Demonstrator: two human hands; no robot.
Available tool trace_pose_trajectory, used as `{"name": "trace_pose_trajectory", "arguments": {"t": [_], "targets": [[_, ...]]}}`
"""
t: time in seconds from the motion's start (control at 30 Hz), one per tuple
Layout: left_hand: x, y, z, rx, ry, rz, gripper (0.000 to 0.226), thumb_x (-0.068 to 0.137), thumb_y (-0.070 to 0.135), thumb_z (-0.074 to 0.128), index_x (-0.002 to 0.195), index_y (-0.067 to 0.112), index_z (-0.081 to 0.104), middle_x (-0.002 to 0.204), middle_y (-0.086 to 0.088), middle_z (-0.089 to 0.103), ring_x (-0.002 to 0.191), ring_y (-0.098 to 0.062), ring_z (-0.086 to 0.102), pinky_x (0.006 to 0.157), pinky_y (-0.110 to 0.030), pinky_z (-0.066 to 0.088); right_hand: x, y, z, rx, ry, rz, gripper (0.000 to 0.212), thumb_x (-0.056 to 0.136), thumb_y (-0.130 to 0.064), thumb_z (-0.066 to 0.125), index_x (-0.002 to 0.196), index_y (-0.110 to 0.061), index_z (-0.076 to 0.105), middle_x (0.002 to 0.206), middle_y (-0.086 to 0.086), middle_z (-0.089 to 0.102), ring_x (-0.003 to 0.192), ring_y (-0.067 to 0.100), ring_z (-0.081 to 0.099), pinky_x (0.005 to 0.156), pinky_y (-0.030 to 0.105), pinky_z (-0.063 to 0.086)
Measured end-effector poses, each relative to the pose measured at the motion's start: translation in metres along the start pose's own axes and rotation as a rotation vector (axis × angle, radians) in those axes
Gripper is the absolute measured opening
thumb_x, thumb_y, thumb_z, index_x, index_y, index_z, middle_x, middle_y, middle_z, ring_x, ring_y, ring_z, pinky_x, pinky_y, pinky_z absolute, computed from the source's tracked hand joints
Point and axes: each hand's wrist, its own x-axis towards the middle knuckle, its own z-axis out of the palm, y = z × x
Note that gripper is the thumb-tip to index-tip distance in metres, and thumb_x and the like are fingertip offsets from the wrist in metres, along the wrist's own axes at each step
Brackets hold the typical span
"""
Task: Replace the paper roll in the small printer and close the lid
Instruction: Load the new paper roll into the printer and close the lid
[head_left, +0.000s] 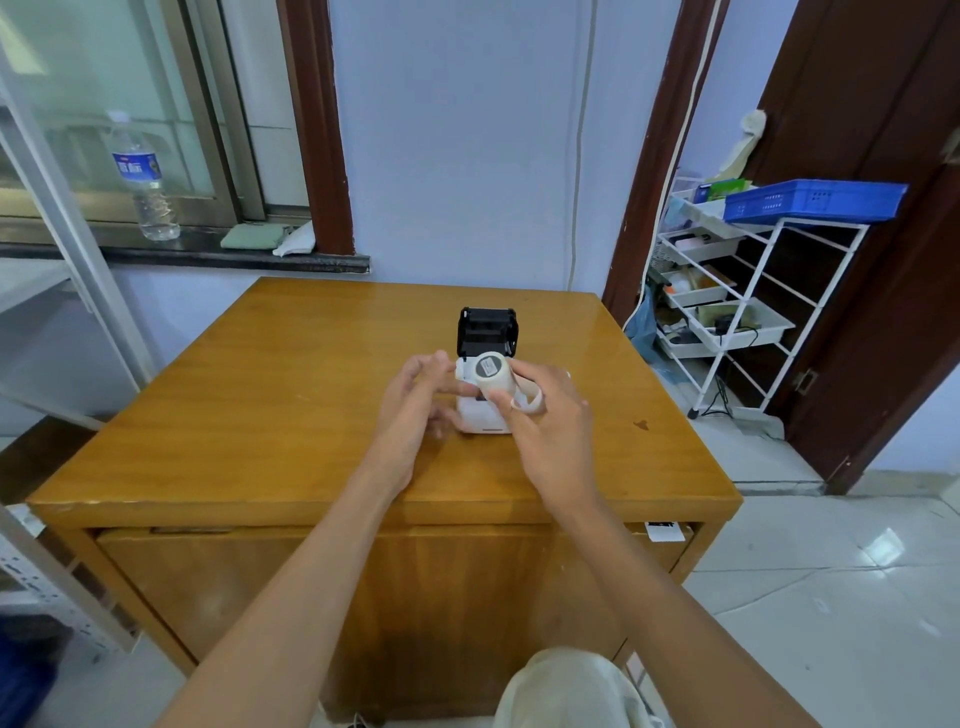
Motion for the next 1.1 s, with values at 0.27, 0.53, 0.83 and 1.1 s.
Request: {"name": "trace_pose_trajectory", "arguments": {"t": [0.27, 0.53, 0.83, 1.1], "targets": [[0.012, -0.017, 0.006, 0.710, 0.001, 0.125, 0.043, 0.099, 0.047, 0.054, 0.141, 0.047, 0.052, 0.130, 0.016, 0.053, 0.090, -0.013, 0.064, 0.083, -0.031, 0.047, 0.075, 0.007, -0.018, -0.429, -0.243, -0.008, 0.036, 0.095, -0.038, 0.072, 0.130, -0.027, 0.071, 0.128, -0.005, 0.073, 0.123, 0.016, 0.061, 0.098, 0.040, 0.053], [0.011, -0.021, 0.018, 1.032, -0.018, 0.195, 0.046, 0.098, 0.054, 0.045, 0.141, 0.040, 0.051, 0.146, 0.002, 0.057, 0.109, -0.029, 0.066, 0.085, -0.037, 0.053, 0.104, 0.011, -0.005, -0.488, -0.482, 0.085, 0.029, 0.089, -0.042, 0.072, 0.118, -0.038, 0.072, 0.108, -0.010, 0.076, 0.101, 0.015, 0.068, 0.081, 0.041, 0.059], [0.014, -0.019, 0.021, 0.990, 0.120, 0.173, 0.043, 0.092, 0.058, 0.054, 0.128, 0.033, 0.056, 0.076, 0.010, 0.063, 0.076, -0.024, 0.063, 0.057, -0.032, 0.039, 0.114, 0.018, -0.010, -0.600, -0.641, 0.006, 0.026, 0.090, -0.039, 0.075, 0.114, -0.030, 0.073, 0.101, -0.005, 0.074, 0.096, 0.019, 0.066, 0.070, 0.035, 0.051], [0.018, -0.024, 0.018, 0.930, 0.121, 0.158, 0.040, 0.088, 0.062, 0.057, 0.121, 0.038, 0.056, 0.063, 0.011, 0.059, 0.059, -0.014, 0.057, 0.048, -0.029, 0.033, 0.129, -0.003, 0.003, -0.851, -0.806, -0.149, 0.005, 0.089, -0.026, 0.070, 0.094, -0.026, 0.071, 0.087, -0.004, 0.064, 0.082, 0.021, 0.059, 0.054, 0.030, 0.037]]}}
